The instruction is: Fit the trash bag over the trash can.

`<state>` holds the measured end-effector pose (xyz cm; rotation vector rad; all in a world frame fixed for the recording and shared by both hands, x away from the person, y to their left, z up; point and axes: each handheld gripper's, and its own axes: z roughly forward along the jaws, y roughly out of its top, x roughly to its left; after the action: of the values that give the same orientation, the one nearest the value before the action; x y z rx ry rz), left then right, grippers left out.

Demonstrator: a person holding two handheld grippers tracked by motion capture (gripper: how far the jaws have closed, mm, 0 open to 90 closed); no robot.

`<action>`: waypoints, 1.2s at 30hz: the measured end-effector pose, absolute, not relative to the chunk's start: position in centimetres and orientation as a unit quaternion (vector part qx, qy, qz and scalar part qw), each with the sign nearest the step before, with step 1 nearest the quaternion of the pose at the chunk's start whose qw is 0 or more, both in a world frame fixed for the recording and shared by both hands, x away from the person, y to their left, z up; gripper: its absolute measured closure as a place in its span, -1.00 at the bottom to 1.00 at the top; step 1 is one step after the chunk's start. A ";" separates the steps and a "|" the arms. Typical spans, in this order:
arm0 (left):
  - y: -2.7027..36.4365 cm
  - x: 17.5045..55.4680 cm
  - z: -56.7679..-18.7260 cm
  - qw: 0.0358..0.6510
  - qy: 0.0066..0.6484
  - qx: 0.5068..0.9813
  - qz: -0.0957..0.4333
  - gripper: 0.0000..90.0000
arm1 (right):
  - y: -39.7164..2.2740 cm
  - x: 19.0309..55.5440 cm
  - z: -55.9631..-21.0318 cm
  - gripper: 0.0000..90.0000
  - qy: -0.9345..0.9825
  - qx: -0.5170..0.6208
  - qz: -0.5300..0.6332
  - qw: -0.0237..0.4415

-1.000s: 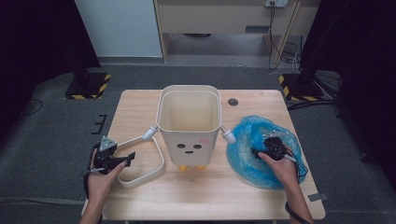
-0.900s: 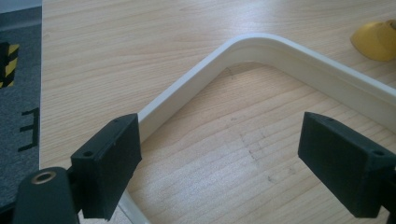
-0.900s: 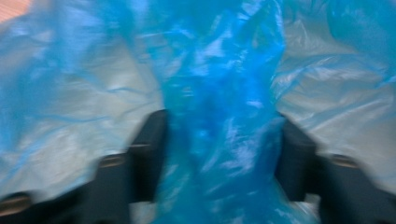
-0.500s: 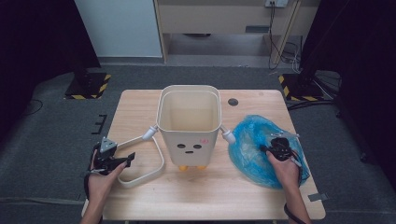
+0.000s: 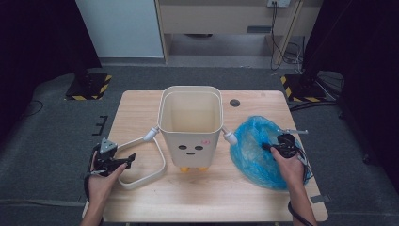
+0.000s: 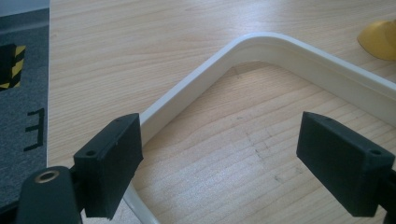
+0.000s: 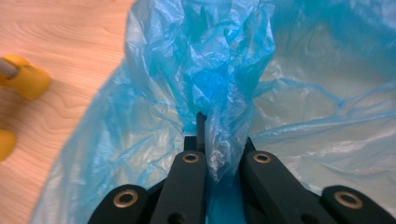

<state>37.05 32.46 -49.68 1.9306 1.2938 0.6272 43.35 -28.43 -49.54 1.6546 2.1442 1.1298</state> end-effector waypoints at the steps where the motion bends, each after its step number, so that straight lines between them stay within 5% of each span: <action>1: 32.5 37.0 -49.7 0.359 0.501 0.749 0.244 -0.70 | -28.5 43.3 -49.4 0.98 0.727 0.559 0.385 0.103; 36: 33.1 36.9 -49.9 0.356 0.506 0.747 0.244 -0.69 | -28.0 43.3 -43.6 0.98 0.701 0.566 0.427 0.072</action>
<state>36.91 33.08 -49.91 1.9294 1.3069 0.6313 43.28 -28.01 -43.65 1.7016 2.1067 1.2838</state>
